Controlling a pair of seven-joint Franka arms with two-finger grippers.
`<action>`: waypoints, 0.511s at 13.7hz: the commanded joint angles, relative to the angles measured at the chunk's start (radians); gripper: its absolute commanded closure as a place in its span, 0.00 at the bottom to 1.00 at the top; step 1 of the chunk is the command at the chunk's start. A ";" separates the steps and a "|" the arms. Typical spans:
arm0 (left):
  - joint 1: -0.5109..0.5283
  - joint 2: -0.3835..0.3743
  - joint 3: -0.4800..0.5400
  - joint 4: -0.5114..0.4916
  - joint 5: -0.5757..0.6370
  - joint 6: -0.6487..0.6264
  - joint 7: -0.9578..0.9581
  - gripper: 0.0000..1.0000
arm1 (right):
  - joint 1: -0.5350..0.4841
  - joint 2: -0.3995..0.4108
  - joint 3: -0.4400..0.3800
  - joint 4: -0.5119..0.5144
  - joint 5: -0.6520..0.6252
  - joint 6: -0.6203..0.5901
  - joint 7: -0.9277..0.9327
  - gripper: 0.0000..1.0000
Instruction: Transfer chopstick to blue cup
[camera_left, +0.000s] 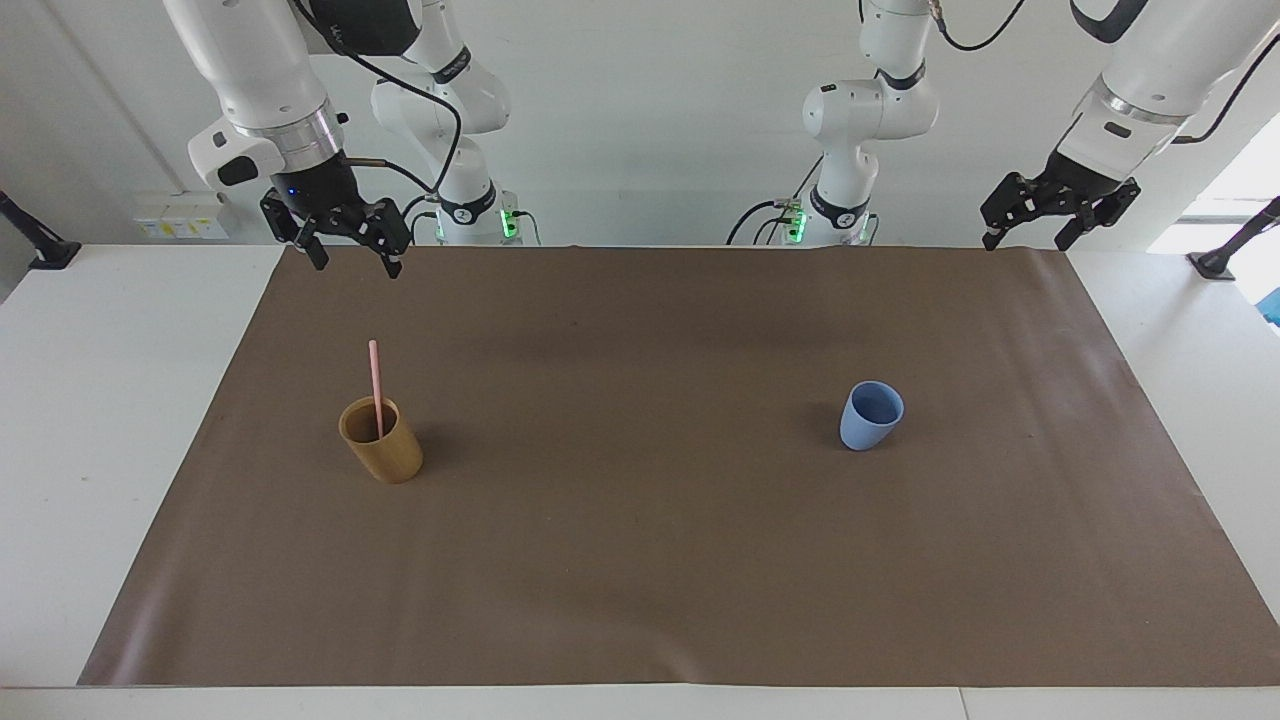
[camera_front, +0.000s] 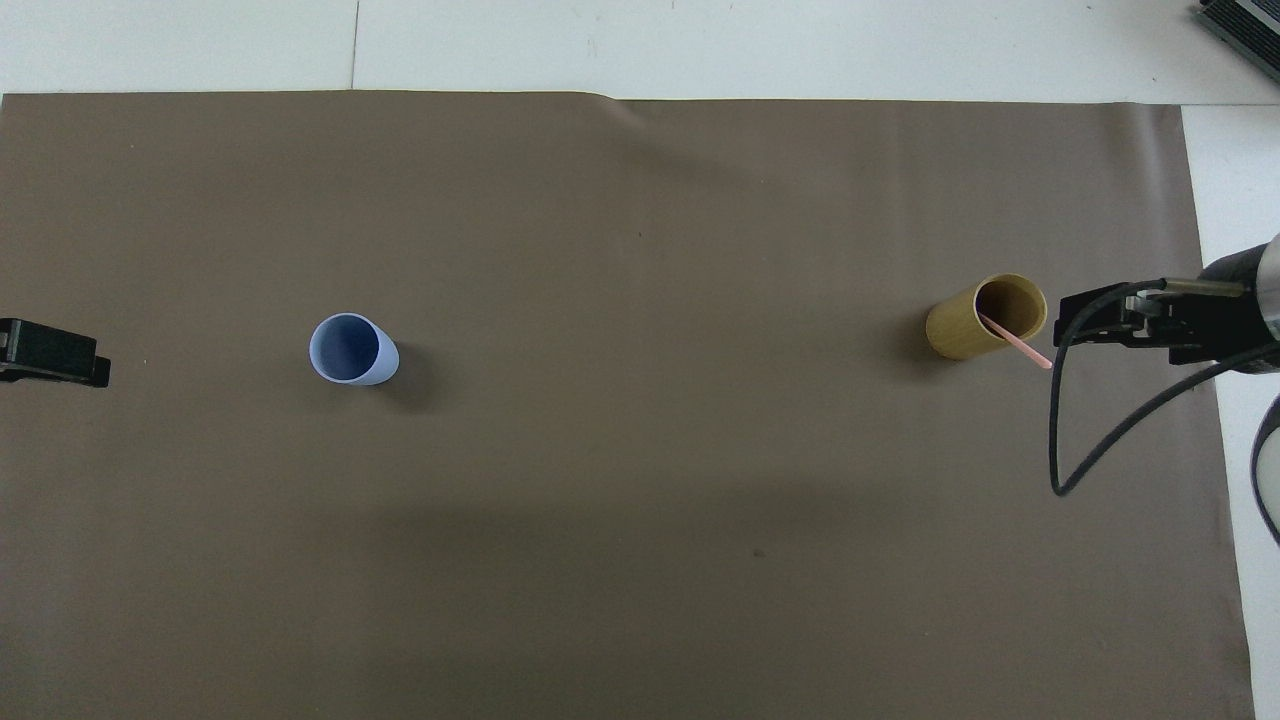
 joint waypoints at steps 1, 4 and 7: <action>-0.017 -0.020 0.010 -0.049 0.007 0.048 0.001 0.00 | -0.011 0.008 0.003 0.019 0.026 -0.014 0.012 0.00; -0.015 -0.017 0.011 -0.095 0.007 0.103 0.002 0.00 | -0.011 0.008 0.003 0.019 0.026 -0.014 0.012 0.00; -0.019 -0.014 0.010 -0.148 0.007 0.160 0.001 0.00 | -0.011 0.008 0.003 0.019 0.026 -0.013 0.012 0.00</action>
